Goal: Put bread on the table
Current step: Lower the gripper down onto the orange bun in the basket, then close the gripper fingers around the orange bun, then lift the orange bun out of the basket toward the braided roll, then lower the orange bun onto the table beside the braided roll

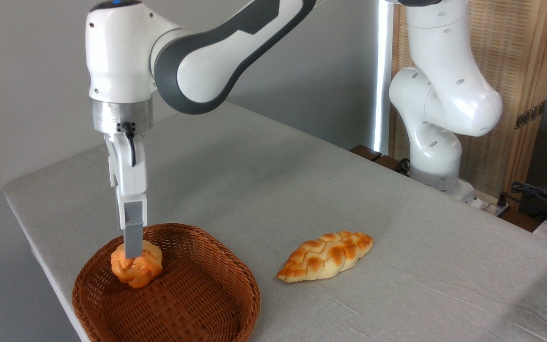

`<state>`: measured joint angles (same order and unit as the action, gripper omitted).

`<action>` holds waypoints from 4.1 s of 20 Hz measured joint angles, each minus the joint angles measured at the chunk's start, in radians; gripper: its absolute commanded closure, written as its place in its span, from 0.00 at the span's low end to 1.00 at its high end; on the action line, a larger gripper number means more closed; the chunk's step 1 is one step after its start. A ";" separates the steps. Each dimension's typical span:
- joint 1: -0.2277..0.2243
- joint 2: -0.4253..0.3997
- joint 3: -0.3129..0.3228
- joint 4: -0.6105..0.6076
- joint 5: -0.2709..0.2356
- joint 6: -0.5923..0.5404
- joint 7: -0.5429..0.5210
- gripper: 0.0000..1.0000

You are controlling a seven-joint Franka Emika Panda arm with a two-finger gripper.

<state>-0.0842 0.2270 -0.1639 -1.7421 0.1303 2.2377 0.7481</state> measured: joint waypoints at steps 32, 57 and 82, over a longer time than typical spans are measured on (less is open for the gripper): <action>0.010 -0.008 -0.017 -0.043 0.054 0.033 0.023 0.88; 0.003 -0.190 -0.017 -0.039 0.064 -0.349 0.037 1.00; -0.076 -0.205 -0.027 -0.232 0.230 -0.587 0.067 0.00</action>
<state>-0.1607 0.0219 -0.1908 -1.9743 0.3604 1.6511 0.8146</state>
